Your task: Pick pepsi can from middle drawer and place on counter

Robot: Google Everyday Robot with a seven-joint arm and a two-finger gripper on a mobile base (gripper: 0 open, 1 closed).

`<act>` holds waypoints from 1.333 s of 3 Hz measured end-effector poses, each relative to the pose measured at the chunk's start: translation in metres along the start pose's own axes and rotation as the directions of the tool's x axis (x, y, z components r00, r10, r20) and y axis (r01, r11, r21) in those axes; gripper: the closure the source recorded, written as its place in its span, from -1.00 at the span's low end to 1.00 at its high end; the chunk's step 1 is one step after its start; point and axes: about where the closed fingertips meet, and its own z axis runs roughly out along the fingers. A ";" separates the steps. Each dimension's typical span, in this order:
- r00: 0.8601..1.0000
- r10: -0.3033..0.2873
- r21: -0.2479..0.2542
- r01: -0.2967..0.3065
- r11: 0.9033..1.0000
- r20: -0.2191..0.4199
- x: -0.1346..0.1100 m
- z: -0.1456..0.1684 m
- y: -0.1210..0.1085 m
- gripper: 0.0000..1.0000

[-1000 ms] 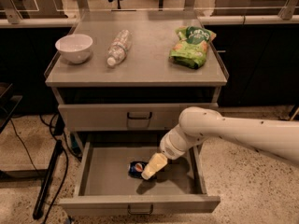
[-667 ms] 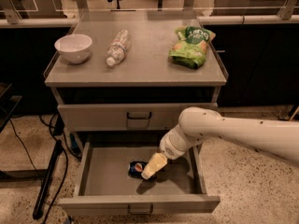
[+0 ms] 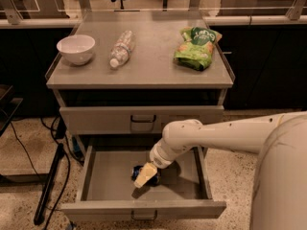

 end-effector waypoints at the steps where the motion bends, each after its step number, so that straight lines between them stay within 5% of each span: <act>1: 1.000 -0.001 0.000 0.001 1.000 0.000 -0.001 0.001 0.000 -1.00; 4: 1.000 0.025 -0.048 -0.025 0.999 0.010 0.005 0.053 -0.010 -1.00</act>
Offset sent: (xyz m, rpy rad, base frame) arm -0.0011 0.0063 -0.0228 0.0488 0.0340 -0.0195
